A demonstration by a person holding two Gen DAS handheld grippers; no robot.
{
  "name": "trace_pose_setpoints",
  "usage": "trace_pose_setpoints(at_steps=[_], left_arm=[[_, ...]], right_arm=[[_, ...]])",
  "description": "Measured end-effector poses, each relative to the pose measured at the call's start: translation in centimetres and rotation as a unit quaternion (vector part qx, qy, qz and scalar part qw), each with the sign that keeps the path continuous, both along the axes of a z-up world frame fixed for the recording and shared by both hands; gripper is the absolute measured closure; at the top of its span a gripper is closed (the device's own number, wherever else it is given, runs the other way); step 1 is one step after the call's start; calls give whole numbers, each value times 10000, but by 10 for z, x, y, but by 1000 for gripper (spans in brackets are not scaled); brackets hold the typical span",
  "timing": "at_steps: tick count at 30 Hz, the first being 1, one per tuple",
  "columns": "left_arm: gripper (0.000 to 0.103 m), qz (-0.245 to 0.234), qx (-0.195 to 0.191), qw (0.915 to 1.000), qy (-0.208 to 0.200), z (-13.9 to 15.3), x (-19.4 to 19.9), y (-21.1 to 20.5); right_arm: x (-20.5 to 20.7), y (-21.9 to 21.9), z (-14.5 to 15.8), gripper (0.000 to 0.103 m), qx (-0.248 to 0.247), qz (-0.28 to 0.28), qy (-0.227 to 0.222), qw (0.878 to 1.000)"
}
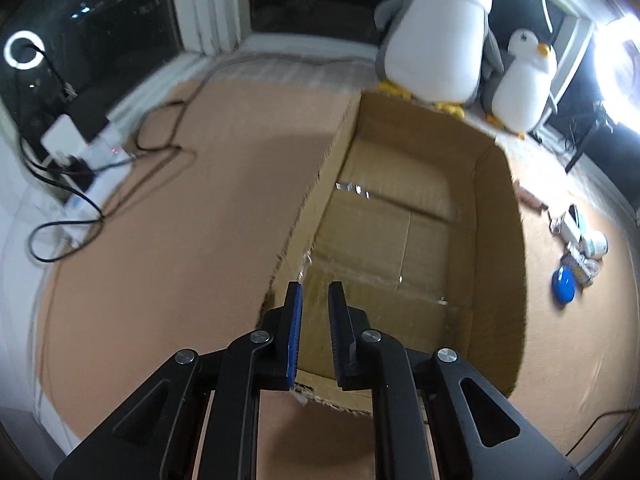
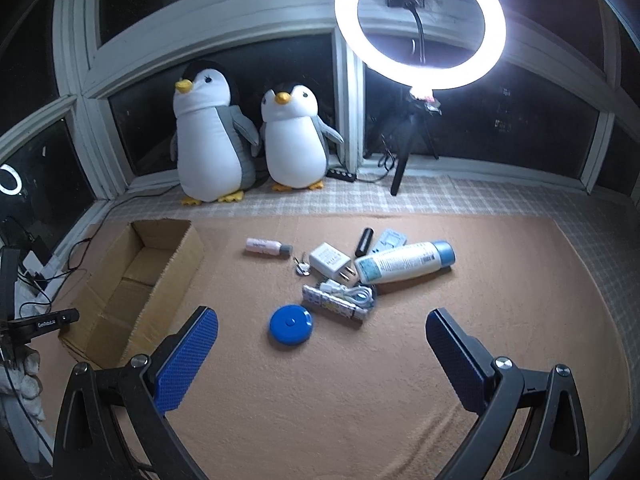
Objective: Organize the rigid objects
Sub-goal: 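Park the left tool at the cardboard box wall while moving the right tool toward the items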
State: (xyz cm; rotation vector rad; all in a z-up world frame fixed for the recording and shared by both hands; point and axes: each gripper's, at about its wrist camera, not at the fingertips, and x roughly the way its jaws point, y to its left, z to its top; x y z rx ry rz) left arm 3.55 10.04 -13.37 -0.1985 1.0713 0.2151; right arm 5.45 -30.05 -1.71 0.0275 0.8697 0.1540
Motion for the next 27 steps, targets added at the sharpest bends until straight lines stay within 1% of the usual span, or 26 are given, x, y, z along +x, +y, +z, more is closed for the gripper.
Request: trace_pose_setpoints(at_steps=[6,10,12,15,22,27], left_arm=[[91,-23,3,9997,235,-24,10,0],[91,-152,148,9994,280,-29,16,-7],[91,-146,303,9990,304,-32,18,-10],[91,-143,338,9988,318,-32,17,-11],[91,-270,-55,9991,312,-22,18,-7],[91,-282,-458,9978,386,-19,22,8]], right_arm=[[7,-13,-19,1,-91,-165,245,9995],[14,-23,-30,1,-133,-269,382,9988],[17,-30,-36,1,-82,-329,482,9983],[22,-37,-44,1,10,-430,625,9971],[25,-36,-55,1,37,-398,792,9961],[27,-32,-57,1,47,-333,815,9961]])
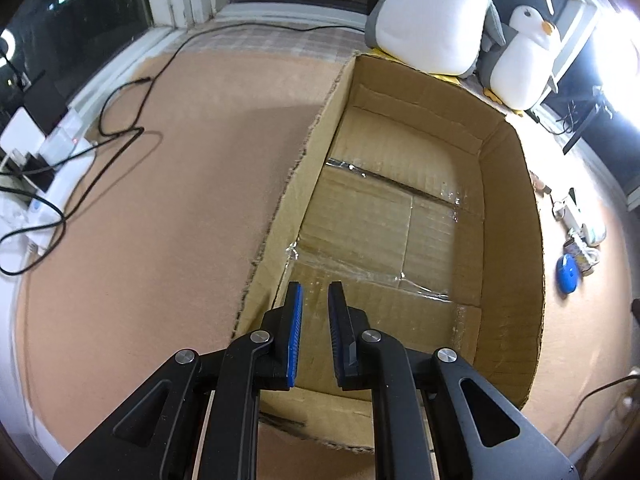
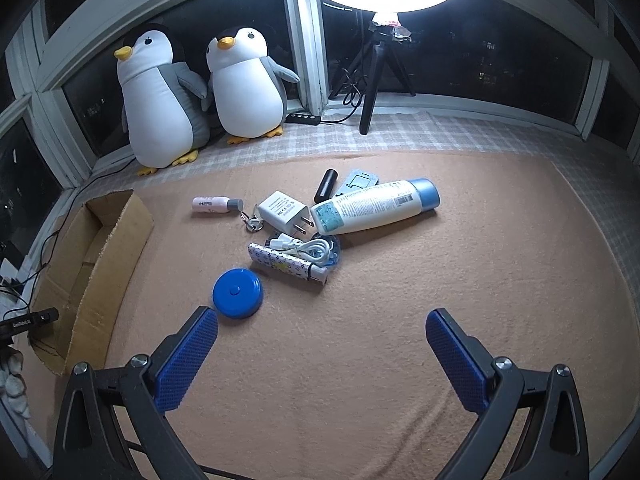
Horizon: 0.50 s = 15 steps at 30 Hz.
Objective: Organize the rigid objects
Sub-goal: 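Park the left tool at the cardboard box wall while moving the right tool toward the items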
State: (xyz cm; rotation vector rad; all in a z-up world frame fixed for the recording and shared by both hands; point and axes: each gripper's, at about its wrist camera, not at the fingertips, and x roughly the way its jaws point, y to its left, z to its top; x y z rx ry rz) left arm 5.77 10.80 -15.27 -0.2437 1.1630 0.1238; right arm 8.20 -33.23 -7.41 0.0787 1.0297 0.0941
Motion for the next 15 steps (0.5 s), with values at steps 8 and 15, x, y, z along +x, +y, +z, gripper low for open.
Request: trace_pose_setpoints(at_steps=[8,15], left_arm=[[91,-127,-418,9990,130,1,-6,-3],[89,-250,466,9975,-466,49,-15,-9]], right_arm=[[2,1,-2,1,12,40,17,10000],[2,-3,-5,1,-3,32,38,10000]])
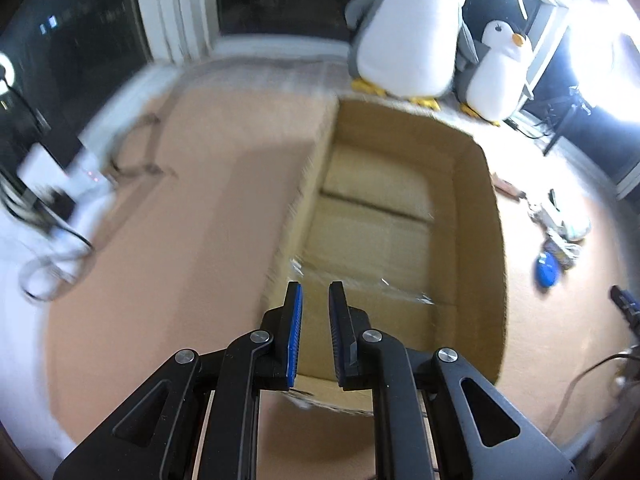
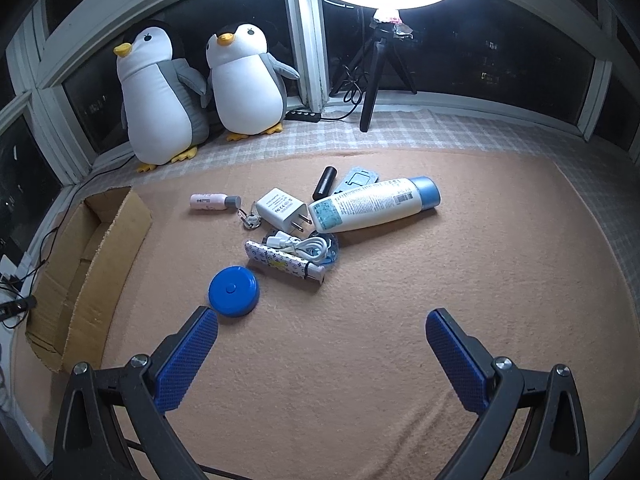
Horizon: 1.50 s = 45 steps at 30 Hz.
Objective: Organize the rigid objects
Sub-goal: 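Park the left tool at the cardboard box wall while moving the right tool toward the items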
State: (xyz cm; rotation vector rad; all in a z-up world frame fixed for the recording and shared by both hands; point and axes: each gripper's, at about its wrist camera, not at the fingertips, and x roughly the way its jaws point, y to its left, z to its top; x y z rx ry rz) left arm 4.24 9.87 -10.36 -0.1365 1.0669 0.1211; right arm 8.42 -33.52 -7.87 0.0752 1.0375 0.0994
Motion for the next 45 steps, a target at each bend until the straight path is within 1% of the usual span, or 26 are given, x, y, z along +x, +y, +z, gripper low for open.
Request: trace_pose_setpoints(at_steps=[3,5,7,10,13,16,18,20,24,28,29,30,33,35,37,39,45], left_arm=[[89,77,224,9997,-33,2,3,4],[89,118,445,9989,85,-5,7,9],[89,122,587,9980,200,-14,8,12],[89,117,551,9977,370,-25,7,16],[89,102,518,9977,433,-29,6,17],[80,159,463,9977,470,-31,7,19],[69,243,476,9973,504,-32,8,23],[62,306,456,9973,478,-31,7,26],[61,240,473,9976,438,-30,5,24],[61,225,308,9979,529,-37,8,24],[63,221,266,9979,545,-38,8,24],[69,216,218,9980,548,-39,8,24],[82,215,85,9980,584,-42,7,23],[86,214,-8,9980,590,-44,6,21],[87,244,-35,9981,565,-45,4,19],[90,251,-113,9980,565,-45,3,18],[90,207,-289,9977,581,-45,-1,8]], right_arm=[[1,-1,-1,1,26,13,20,10000],[2,0,0,1,27,46,15,10000],[2,2,1,1,12,78,0,10000],[3,4,4,1,44,143,-38,9999],[2,6,7,1,87,192,-70,9998],[3,8,7,1,114,247,-58,9996],[2,10,8,1,103,273,-61,9996],[2,11,8,1,95,286,-67,9995],[1,10,6,1,98,252,-41,9996],[1,9,5,1,107,232,-3,9997],[1,10,5,1,103,237,-3,9997],[1,9,5,1,97,241,-3,9997],[1,8,4,1,92,226,2,9997],[2,7,3,1,91,219,17,9997],[3,7,1,1,92,239,45,9997],[3,7,0,1,78,301,59,9995],[12,22,-6,1,16,670,140,9977]])
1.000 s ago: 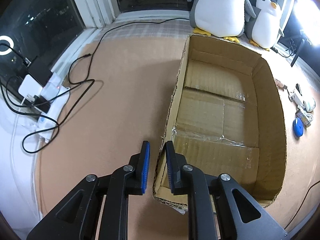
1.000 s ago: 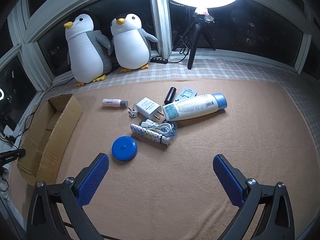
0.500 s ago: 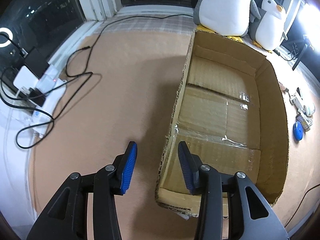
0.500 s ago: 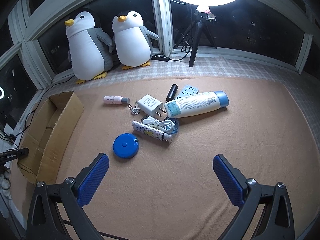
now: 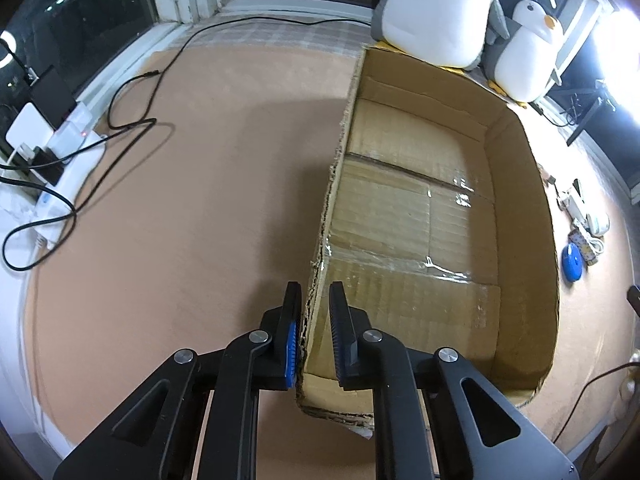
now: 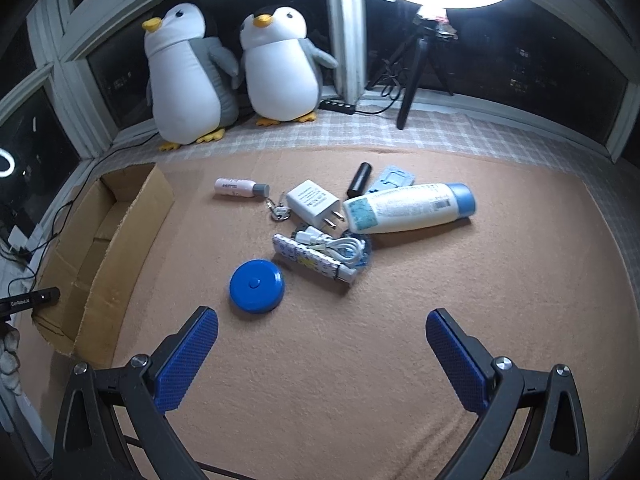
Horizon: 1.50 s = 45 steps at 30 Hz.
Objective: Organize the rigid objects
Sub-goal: 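Park the left tool at the cardboard box wall while moving the right tool toward the items, then grasp the blue round tape measure with the right gripper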
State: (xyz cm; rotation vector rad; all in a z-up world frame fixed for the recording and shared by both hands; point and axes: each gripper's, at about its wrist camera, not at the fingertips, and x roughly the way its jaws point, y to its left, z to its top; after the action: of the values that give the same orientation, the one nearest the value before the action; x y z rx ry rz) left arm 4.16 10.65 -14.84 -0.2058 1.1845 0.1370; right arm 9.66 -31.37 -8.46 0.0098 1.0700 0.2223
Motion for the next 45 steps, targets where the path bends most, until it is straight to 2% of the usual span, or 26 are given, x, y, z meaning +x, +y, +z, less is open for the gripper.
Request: trace_pose_setpoints(at_steps=[4,6,8,11,19,22,31,36,40,41,43,44,45], left_arm=[[90,-18,76,10000,12,-3,0,-9],[90,26,84,9999,67,-7,2,-10],[90,11,103,9999,104,-11,4,-13],[90,-64,144,9997,177,-20,6,-15],[90,-118,192,9997,87,-21,4,-16],[90,-135,195,9997,80,-21,4,-16],[90,-146,213,9996,59,-21,2,-18],[90,-186,261,9995,34,-21,2,-21],[90,-210,290,9994,-3,-21,1,-22],[90,-199,279,9994,-12,-21,1,-22],[90,-184,251,9995,-25,-21,0,-21],[90,-176,233,9996,-35,-21,0,-21],[90,-176,227,9996,-43,-21,-1,-21]], right_arm=[[9,21,-7,3,-59,397,93,9992],[15,31,-13,11,-56,544,198,9983],[22,40,-21,14,-51,619,390,9973],[30,49,-29,15,-110,626,571,9963],[37,69,-38,17,-342,710,615,9950],[39,71,-43,24,-342,693,671,9947],[49,71,-57,25,-402,673,891,9929],[54,75,-69,35,-382,702,1113,9906],[52,81,-72,36,-568,815,1051,9895],[51,82,-72,38,-591,832,1034,9894],[52,82,-71,47,-614,857,1002,9894],[52,82,-70,56,-603,876,1001,9893],[52,82,-69,57,-597,894,1007,9891]])
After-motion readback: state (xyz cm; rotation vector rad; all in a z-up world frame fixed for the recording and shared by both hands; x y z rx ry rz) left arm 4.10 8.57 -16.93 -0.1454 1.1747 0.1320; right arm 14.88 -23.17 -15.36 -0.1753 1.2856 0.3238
